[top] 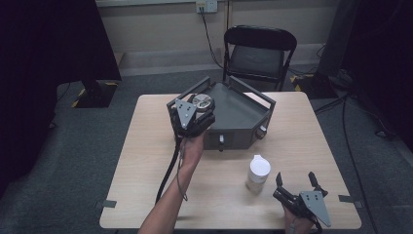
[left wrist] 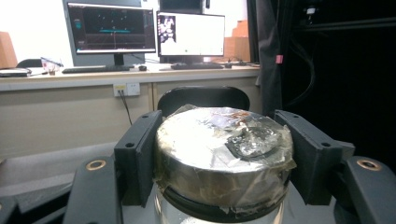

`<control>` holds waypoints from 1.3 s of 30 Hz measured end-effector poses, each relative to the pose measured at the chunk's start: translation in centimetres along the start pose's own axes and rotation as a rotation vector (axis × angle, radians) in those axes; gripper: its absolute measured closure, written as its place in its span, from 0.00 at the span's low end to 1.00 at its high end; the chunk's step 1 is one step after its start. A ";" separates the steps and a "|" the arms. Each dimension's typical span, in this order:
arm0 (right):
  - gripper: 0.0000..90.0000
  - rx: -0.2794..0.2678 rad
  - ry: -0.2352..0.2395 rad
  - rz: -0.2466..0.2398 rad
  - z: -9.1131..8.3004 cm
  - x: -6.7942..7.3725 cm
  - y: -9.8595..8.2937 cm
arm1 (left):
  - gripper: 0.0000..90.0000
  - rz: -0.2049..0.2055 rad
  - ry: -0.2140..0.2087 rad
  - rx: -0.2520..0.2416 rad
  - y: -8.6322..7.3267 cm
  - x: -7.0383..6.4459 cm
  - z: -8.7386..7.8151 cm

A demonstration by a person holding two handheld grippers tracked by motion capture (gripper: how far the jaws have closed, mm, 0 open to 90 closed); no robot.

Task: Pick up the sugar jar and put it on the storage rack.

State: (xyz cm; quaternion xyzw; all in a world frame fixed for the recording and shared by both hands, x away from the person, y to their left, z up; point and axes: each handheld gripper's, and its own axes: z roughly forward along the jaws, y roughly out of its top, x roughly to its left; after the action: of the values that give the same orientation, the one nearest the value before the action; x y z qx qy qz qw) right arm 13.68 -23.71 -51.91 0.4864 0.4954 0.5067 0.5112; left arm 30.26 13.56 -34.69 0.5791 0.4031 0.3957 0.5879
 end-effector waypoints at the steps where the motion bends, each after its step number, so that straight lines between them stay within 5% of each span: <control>1: 0.00 0.000 0.000 0.000 0.0 0.0 0.0 | 0.39 -0.003 0.001 0.001 0.0 0.0 0.1; 39: 0.00 0.000 -0.001 0.000 0.0 0.0 0.0 | 0.39 0.006 0.022 0.067 -2.1 0.4 3.9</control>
State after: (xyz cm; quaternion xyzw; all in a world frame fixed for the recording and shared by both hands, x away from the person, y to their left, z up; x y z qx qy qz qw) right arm 13.66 -23.69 -51.90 0.4867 0.4952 0.5063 0.5115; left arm 34.02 12.51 -36.81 0.5953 0.4206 0.3902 0.5626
